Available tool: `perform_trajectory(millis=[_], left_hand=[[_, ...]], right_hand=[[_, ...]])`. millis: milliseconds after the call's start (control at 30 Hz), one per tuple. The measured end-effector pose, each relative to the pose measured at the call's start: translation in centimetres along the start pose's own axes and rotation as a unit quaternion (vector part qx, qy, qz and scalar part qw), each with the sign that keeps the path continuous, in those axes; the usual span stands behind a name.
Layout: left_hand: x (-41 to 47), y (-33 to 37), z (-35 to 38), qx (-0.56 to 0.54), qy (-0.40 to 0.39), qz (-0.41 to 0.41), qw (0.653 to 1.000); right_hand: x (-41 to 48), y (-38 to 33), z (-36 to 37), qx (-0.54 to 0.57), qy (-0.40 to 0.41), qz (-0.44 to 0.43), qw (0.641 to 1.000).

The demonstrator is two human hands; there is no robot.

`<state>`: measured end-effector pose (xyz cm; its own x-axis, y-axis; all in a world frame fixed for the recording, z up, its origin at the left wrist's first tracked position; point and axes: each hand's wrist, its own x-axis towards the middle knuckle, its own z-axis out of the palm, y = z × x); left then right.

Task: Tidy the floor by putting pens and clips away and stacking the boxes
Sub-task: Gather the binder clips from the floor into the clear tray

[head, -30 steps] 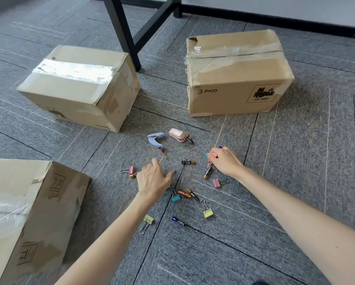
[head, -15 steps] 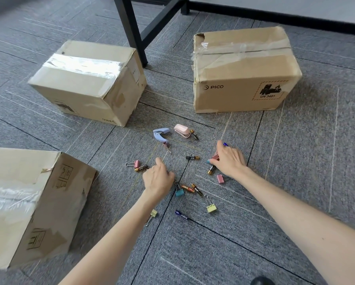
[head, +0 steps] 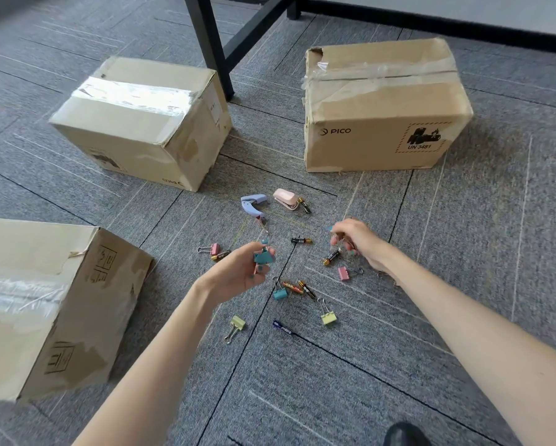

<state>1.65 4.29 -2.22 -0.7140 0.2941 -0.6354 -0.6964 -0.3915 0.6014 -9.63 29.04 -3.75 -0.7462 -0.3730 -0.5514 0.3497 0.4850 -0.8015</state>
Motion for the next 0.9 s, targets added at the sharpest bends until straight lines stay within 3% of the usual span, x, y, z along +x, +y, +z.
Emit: perform_trajectory(millis=[100, 200, 267, 367, 467, 533, 600, 700, 800, 900], left_hand=[[-0.1, -1.0, 0.3, -0.038, -0.029, -0.020, 0.999], [0.3, -2.0, 0.9, -0.002, 0.017, -0.028, 0.999], [0.6, -2.7, 1.3, 0.073, 0.079, -0.029, 0.994], [1.0, -3.9, 1.7, 0.212, 0.158, -0.020, 0.964], [1.5, -5.2, 2.0, 0.391, 0.233, 0.000, 0.891], [1.6, -5.9, 2.3, 0.540, 0.269, 0.025, 0.797], [1.5, -6.2, 2.8, 0.644, 0.290, 0.023, 0.708], [1.4, -6.6, 3.6, 0.721, 0.302, 0.012, 0.624], [1.3, -6.5, 4.4, 0.750, 0.313, 0.020, 0.583], [1.4, -6.4, 4.6, 0.746, 0.310, 0.019, 0.589]], right_hand=[[-1.9, -0.3, -0.4, 0.156, -0.084, 0.019, 0.984], [-2.9, 0.4, -0.4, 0.228, -0.127, 0.039, 0.965], [-3.3, 0.8, -0.4, 0.221, -0.123, 0.046, 0.966], [-3.8, 1.6, -0.6, 0.106, -0.080, 0.047, 0.990], [-3.8, 2.7, -0.4, -0.011, -0.013, 0.028, 0.999], [-3.8, 3.4, -0.3, -0.123, 0.033, 0.005, 0.992], [-4.2, 3.7, -0.2, -0.257, 0.051, -0.025, 0.965], [-4.7, 4.2, 0.3, -0.405, 0.013, -0.059, 0.912], [-5.2, 4.4, 0.7, -0.464, 0.016, -0.078, 0.882], [-5.4, 4.2, 0.9, -0.492, 0.026, -0.099, 0.864]])
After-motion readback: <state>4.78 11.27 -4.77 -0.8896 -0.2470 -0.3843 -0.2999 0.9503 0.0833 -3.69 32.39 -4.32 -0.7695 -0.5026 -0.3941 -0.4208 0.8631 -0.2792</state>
